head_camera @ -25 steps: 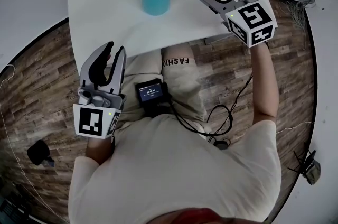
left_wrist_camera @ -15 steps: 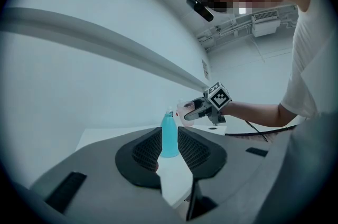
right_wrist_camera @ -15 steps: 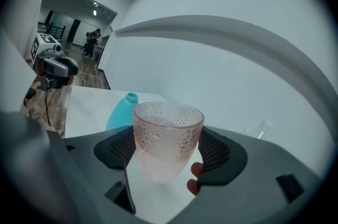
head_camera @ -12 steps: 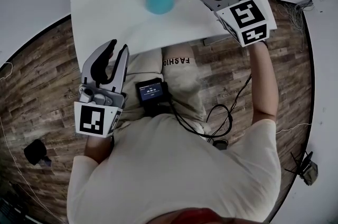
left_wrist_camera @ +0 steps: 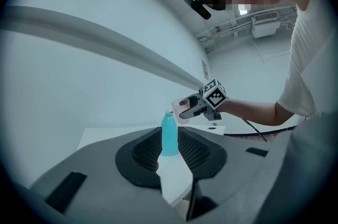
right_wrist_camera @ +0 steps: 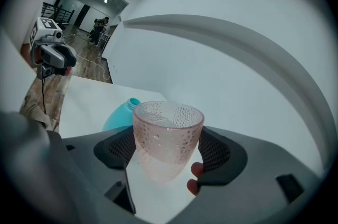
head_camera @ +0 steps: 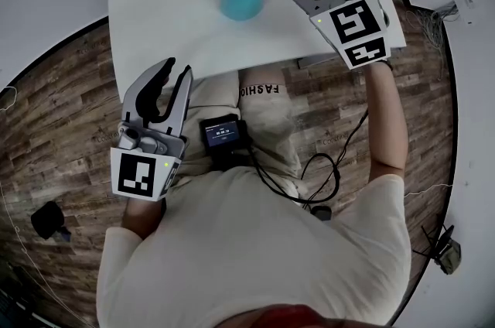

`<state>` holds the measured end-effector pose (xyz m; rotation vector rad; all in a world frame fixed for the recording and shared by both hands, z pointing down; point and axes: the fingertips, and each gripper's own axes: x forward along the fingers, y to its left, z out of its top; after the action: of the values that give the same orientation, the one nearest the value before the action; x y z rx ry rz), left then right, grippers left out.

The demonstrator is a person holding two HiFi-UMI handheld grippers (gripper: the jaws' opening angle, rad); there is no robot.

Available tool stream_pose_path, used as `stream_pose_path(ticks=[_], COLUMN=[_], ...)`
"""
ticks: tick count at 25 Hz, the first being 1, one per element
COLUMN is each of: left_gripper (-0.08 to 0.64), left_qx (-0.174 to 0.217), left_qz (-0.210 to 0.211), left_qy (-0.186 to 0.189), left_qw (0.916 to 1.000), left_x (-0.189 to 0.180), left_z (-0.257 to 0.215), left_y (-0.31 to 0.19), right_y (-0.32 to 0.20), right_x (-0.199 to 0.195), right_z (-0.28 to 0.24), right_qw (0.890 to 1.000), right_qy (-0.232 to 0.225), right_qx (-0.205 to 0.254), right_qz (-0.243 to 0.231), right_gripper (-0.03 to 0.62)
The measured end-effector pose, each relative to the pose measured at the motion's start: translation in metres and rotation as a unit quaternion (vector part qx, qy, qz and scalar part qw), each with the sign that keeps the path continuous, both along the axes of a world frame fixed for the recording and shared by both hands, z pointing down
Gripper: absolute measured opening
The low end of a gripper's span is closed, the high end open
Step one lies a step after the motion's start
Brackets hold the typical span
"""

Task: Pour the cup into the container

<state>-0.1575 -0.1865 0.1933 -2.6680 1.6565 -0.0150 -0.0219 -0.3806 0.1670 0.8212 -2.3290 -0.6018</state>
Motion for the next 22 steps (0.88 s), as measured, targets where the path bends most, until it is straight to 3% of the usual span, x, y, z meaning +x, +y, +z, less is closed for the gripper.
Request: stream_pose_path(ticks=[22], left_gripper=[0.104], left_qx=[-0.004], left_qz=[-0.003], left_qy=[0.009], left_qw=[0.9999], left_x=[-0.008], left_z=[0.005], left_y=[0.006], right_y=[-0.005], right_x=[-0.019], right_z=[-0.004], right_qw=[0.995], right_qy=[0.079], right_qx=[0.062], right_qz=[0.004], right_gripper=[0.373])
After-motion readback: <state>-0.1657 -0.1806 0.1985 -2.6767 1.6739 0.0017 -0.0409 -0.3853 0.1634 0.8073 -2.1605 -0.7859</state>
